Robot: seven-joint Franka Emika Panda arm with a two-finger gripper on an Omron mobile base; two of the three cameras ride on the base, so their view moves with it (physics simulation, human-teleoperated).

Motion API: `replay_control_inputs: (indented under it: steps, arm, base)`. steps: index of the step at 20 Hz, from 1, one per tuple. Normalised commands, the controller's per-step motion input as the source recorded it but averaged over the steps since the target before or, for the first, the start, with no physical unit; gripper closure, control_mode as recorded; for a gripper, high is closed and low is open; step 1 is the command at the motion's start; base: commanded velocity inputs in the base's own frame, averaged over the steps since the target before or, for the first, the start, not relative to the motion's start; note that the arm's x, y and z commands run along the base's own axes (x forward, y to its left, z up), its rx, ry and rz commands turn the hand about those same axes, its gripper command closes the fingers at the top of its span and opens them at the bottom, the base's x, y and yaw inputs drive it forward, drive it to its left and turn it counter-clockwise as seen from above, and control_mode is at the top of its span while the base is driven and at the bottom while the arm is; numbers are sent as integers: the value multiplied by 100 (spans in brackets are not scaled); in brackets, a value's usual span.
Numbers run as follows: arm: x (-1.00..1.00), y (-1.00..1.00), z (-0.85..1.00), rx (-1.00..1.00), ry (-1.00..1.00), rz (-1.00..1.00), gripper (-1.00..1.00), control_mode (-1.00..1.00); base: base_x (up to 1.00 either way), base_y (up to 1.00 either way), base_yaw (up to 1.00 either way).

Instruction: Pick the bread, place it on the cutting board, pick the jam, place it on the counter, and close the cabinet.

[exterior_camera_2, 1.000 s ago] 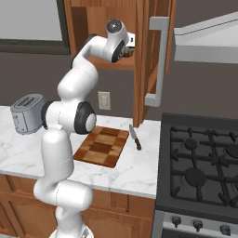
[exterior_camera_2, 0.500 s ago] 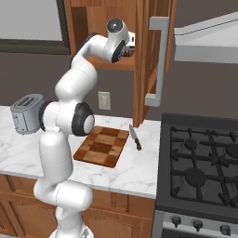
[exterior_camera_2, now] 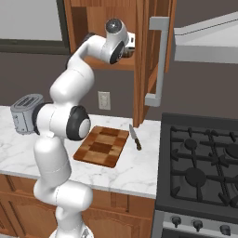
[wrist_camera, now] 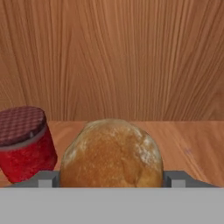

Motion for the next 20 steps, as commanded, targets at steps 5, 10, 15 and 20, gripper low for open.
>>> replay_control_inputs:
  steps: [5,10,15,20]
  arm:
    - [-42,0,0,0,-2,0,100,-100]
    - [-44,0,0,0,0,0,100,-100]
    - [-51,0,0,0,0,0,100,-100]
    - [-55,0,0,0,0,0,100,-100]
  base:
    - [0,0,0]
    - [0,0,0]
    - [0,0,0]
    - [0,0,0]
